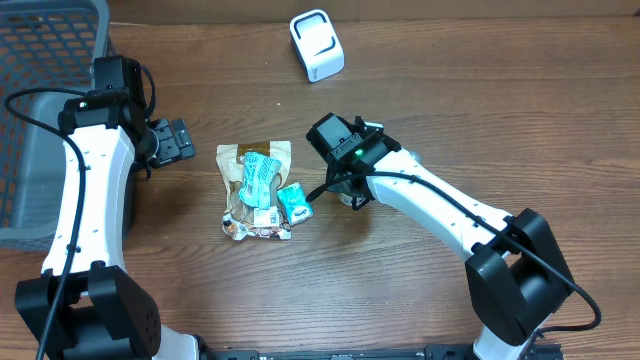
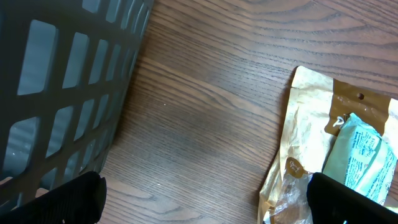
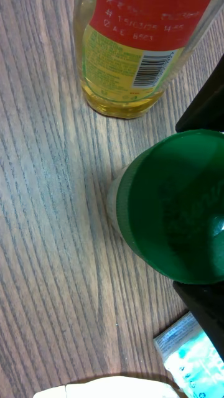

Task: Scan the item barcode
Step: 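Move the right gripper over the green-lidded jar, then lower the right gripper and grasp the green-lidded jar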

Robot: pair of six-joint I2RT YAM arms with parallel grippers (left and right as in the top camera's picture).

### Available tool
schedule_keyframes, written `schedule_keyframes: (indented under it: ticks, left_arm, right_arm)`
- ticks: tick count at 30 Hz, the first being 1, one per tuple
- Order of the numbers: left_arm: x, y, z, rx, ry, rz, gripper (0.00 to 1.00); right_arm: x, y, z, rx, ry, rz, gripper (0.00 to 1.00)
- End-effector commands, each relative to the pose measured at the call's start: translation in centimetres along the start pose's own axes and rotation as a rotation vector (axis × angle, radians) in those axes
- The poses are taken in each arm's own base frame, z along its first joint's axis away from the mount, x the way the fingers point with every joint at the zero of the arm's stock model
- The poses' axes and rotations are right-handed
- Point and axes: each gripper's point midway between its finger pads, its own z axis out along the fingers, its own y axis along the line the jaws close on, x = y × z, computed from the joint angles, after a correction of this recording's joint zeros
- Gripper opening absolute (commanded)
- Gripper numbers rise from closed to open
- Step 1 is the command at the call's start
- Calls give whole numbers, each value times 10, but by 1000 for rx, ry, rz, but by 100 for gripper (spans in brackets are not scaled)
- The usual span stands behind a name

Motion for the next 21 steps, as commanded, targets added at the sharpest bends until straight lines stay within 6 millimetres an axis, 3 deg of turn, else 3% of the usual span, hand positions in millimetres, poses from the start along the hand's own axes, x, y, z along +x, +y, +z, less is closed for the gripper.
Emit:
schedule_keyframes:
  ticks: [1,13,21]
  left_arm:
    - [-8,2,-11,-3,-38,9,100]
    - [-8,2,-11,-3,-38,9,100]
    - [-8,2,-11,-3,-38,9,100]
  right_arm:
    - [-4,4,-3,-14,-8,8,67]
    - [9,18,-4,-96,71,0,67]
    - [20,32,-7,-184,129,-155,67]
